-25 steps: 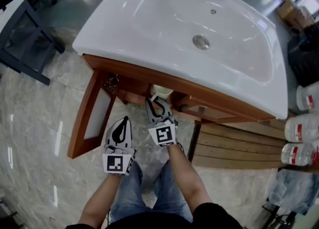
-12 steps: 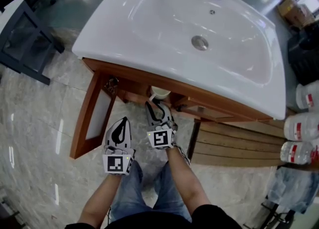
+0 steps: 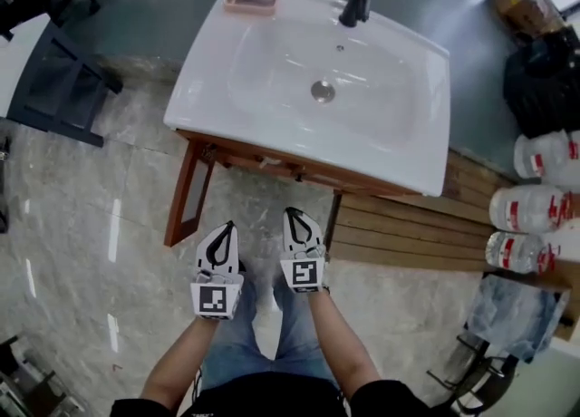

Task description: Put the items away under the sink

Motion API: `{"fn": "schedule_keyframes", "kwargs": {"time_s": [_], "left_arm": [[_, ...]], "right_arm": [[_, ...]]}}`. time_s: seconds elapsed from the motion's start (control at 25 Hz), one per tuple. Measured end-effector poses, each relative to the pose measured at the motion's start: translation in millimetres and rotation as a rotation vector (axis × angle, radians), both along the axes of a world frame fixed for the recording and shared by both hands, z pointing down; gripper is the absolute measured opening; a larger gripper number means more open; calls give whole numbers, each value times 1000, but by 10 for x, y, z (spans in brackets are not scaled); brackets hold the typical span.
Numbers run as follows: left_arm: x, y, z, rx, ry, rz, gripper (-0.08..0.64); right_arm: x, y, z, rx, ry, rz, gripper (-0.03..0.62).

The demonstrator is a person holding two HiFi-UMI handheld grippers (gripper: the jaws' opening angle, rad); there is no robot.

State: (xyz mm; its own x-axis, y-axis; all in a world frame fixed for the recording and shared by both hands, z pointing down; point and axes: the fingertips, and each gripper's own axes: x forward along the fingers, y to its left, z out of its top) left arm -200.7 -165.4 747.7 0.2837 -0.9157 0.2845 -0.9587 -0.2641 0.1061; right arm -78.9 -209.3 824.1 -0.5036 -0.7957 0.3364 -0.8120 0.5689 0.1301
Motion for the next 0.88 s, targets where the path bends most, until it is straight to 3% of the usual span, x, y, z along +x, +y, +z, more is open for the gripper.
{"fn": "schedule_keyframes", "kwargs": {"time_s": [0.44,0.64,0.88], "left_arm": [[132,361,-2391,16,35,24,6],[115,475,-3168,91,2,45,6],[75,756,-3812,162,16,18,6]], "right_arm": [[650,670,-2844,75,-69,49,12],[941,796,-3765,109,-87,109,12],[1186,1075,-4759,249,-167,172,12]]}}
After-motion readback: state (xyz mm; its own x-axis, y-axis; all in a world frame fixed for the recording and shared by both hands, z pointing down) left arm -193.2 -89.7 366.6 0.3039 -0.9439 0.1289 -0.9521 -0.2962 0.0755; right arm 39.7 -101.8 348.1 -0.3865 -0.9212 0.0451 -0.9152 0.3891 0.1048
